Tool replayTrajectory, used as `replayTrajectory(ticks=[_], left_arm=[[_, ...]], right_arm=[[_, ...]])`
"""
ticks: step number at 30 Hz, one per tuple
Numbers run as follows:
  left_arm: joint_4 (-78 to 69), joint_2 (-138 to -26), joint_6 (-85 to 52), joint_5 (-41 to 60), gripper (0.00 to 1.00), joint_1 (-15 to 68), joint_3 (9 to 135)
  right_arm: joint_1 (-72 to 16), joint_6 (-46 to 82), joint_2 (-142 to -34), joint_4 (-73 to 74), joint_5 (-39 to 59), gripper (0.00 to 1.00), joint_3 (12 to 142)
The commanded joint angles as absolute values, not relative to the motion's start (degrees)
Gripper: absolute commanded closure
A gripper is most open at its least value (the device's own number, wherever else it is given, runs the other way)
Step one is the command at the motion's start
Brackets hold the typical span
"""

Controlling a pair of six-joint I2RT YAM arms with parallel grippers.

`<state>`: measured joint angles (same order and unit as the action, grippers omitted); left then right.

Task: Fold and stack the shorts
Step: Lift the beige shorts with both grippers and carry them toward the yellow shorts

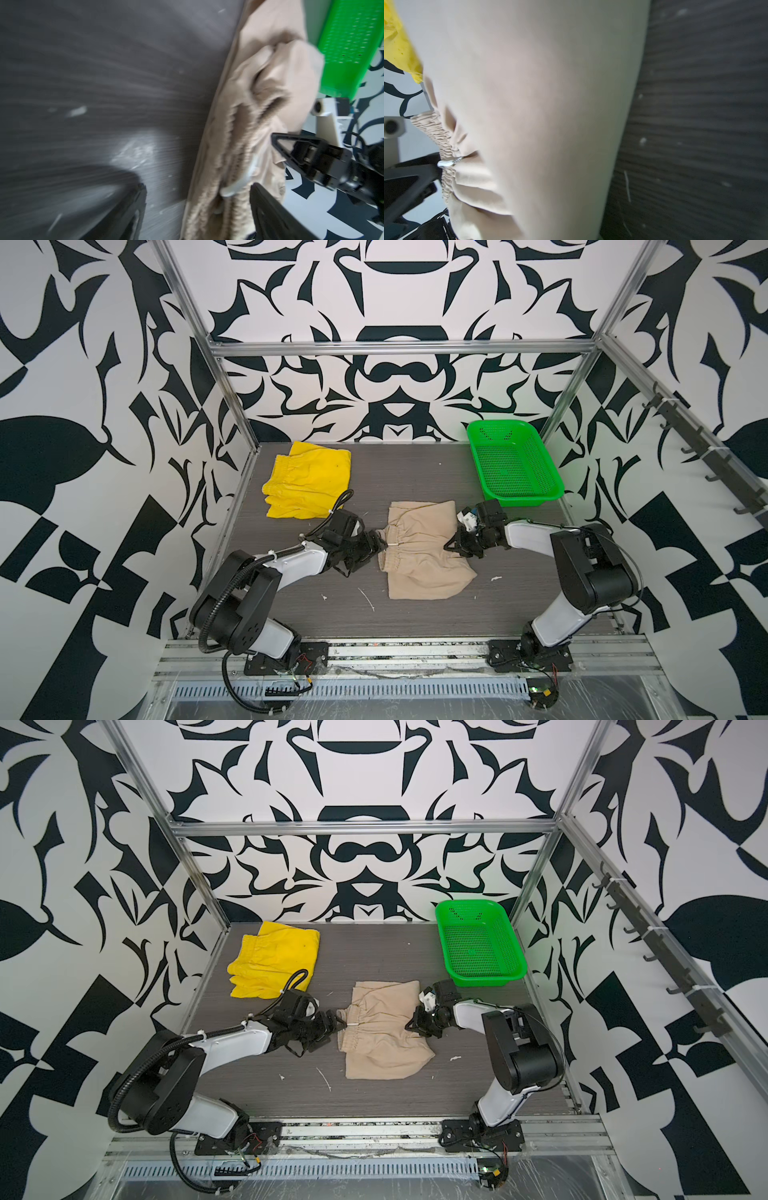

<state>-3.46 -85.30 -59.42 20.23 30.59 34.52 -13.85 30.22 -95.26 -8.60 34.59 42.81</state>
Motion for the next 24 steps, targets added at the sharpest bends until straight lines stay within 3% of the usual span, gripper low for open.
replayTrajectory(ticks=[1, 16, 19, 24], left_arm=[[-8.59, -87.53, -64.38, 21.91, 0.19, 30.72, 32.52], [-18.37, -99.71, -66.91, 24.33, 0.27, 33.02, 33.53], [-19.98, -101.41, -67.57, 24.78, 0.35, 33.96, 34.66], [-21.54, -101.89, -67.98, 25.12, 0.75, 34.45, 36.04]], right_arm=[[-15.09, 31.93, -94.33, -8.49, 32.61, 0.87, 42.01], [-17.74, 36.93, -94.22, -3.2, 32.38, 0.89, 39.82], [-18.19, 37.39, -94.31, -2.81, 32.1, 0.89, 39.72], [-18.28, 37.96, -93.55, -2.49, 31.71, 0.91, 39.64]])
